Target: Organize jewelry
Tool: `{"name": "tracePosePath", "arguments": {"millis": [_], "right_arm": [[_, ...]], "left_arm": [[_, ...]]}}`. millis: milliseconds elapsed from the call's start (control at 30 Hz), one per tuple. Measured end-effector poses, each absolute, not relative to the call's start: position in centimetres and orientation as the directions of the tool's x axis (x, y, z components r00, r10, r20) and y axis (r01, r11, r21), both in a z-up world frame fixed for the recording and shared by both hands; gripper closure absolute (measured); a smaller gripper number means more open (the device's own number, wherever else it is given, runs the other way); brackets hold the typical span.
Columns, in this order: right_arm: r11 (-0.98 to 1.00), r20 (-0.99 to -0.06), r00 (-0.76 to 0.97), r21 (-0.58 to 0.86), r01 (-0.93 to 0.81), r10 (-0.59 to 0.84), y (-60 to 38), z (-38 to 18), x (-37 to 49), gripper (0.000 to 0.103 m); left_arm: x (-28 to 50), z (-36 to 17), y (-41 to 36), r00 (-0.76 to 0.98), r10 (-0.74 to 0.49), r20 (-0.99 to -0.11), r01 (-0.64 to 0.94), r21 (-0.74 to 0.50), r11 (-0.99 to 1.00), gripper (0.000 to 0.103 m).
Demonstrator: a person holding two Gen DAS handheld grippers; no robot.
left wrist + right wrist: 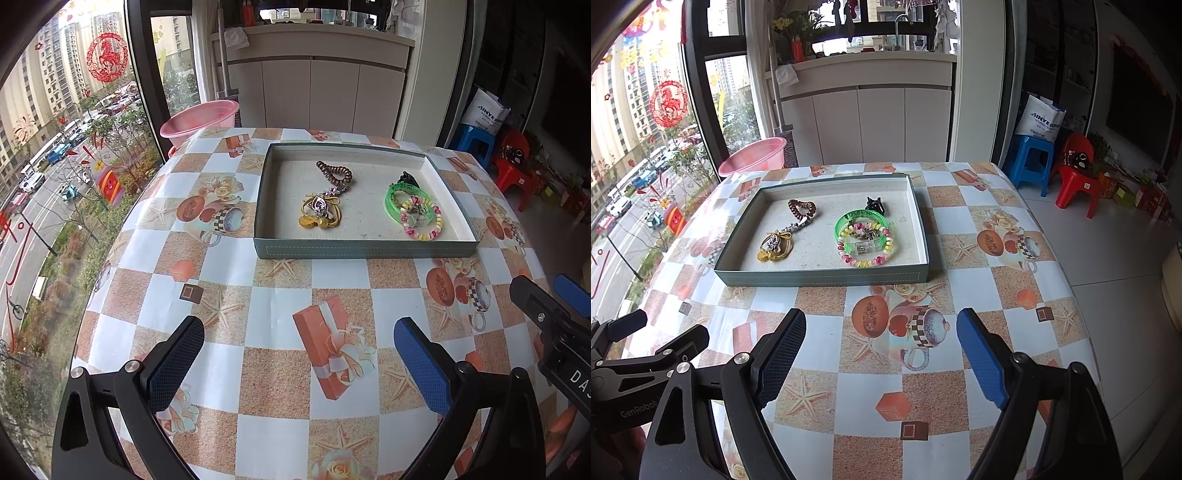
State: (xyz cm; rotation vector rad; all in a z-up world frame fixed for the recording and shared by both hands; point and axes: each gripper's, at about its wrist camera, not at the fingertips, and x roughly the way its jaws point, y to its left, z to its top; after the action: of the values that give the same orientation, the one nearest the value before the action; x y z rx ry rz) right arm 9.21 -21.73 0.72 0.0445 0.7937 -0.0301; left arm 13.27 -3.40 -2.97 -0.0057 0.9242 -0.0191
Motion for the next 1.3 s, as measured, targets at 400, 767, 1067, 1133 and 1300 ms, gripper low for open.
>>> {"name": "tracePosePath", "arguments": {"millis": [400,767,1067,1133,1300], "right_arm": [[0.999,-0.712,0.702,0.029,0.043,-0.01,-21.75,0.71,9.19,0.017],[0.998,-0.713,0.701,0.029,0.049,-0.014,-21.69,0.79,9.13,0.017],[0.998,-0.713,0.701,0.029,0.051,-0.015,-21.69,0.81,9.07,0.017],[0.998,-0.712,0.702,0.03,0.051,-0.014,-21.69,0.81,9.07,0.017],[0.998,-0.714,0.7,0.028,0.049,-0.014,-21.67,0.8,9.09,0.017]], "left_arm": [[13.26,-2.92,-3.46,0.602,-0.019,-0.798,0.015,-0.012,1.0,0.0],[13.23,-2.85,-3.53,0.6,-0.02,-0.8,0.014,-0.014,1.0,0.0],[13.21,-2.87,-3.39,0.599,-0.014,-0.801,0.007,-0.012,1.0,0.0],[13.21,-2.9,-3.34,0.597,-0.015,-0.802,0.009,-0.012,1.0,0.0],[13.37,-2.99,-3.34,0.592,-0.013,-0.806,0.012,-0.007,1.0,0.0]]}}
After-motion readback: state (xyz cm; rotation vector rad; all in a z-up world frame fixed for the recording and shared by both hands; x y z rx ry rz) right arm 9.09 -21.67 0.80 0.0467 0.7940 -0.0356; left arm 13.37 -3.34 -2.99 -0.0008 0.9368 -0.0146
